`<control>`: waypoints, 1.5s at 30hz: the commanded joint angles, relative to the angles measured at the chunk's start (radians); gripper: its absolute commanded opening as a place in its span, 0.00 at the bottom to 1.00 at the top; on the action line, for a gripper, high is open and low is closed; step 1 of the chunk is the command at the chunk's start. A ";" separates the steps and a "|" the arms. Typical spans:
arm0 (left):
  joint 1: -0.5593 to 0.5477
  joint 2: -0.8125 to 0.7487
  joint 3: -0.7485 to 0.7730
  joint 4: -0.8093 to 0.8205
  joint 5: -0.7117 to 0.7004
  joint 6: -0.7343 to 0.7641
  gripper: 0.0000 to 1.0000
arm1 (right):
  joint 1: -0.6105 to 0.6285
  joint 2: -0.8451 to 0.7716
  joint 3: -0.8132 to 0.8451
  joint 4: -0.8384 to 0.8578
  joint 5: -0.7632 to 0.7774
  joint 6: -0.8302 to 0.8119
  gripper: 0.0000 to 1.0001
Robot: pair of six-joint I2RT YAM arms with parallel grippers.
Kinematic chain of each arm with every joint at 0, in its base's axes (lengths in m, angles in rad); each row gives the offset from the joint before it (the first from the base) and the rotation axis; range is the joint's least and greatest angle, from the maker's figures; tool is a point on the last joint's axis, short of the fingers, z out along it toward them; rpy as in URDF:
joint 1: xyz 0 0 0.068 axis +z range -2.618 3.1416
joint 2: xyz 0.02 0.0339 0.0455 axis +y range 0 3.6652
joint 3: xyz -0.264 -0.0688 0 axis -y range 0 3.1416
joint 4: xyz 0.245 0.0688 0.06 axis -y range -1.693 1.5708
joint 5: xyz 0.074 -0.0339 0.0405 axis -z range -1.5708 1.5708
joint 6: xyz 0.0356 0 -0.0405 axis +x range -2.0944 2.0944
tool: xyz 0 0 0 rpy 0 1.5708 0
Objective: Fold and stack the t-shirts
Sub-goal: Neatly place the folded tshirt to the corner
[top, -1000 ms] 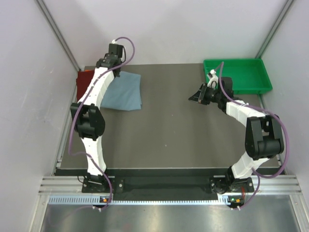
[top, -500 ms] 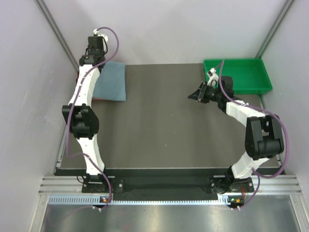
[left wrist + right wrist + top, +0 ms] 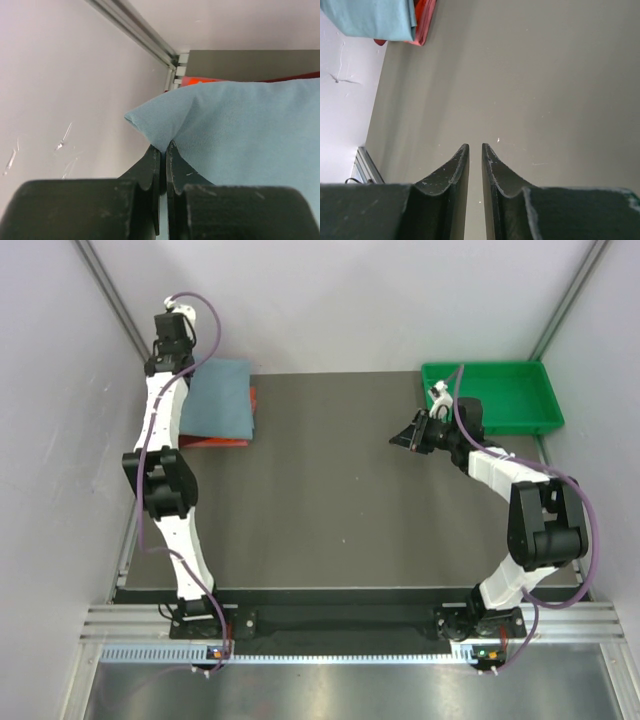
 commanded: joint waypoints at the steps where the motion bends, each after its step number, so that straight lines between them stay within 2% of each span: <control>1: 0.024 0.031 0.031 0.144 -0.017 0.029 0.00 | 0.010 -0.009 0.010 0.061 -0.001 -0.030 0.17; 8: 0.041 0.148 0.043 0.277 -0.042 0.061 0.00 | 0.010 -0.029 0.012 0.061 0.010 -0.031 0.17; 13: 0.050 0.275 0.172 0.317 -0.095 0.072 0.00 | 0.010 -0.034 0.007 0.064 0.024 -0.036 0.17; 20: 0.064 0.329 0.175 0.415 -0.089 0.099 0.01 | 0.010 -0.017 0.013 0.061 0.021 -0.039 0.18; 29: 0.069 0.351 0.191 0.430 -0.060 0.125 0.00 | 0.009 -0.015 0.006 0.076 0.008 -0.031 0.20; 32: 0.067 0.341 0.162 0.461 -0.091 0.144 0.24 | 0.006 -0.023 0.004 0.073 0.008 -0.031 0.21; 33: 0.067 0.335 0.152 0.467 -0.100 0.142 0.38 | 0.004 -0.024 0.003 0.075 0.008 -0.031 0.21; 34: 0.069 0.329 0.146 0.464 -0.121 0.133 0.57 | 0.004 -0.026 0.002 0.076 0.008 -0.030 0.21; 38: 0.061 0.250 0.137 0.389 -0.105 0.032 0.64 | 0.004 -0.034 0.007 0.068 0.001 -0.033 0.22; 39: 0.061 0.233 0.123 0.371 -0.091 -0.032 0.65 | 0.004 -0.035 0.009 0.064 -0.001 -0.036 0.22; 44: 0.057 0.101 -0.030 0.303 0.144 -0.238 0.63 | 0.006 -0.064 -0.002 0.065 0.002 -0.038 0.23; 45: 0.057 0.096 -0.074 0.303 0.149 -0.253 0.62 | 0.004 -0.069 -0.007 0.067 0.002 -0.039 0.23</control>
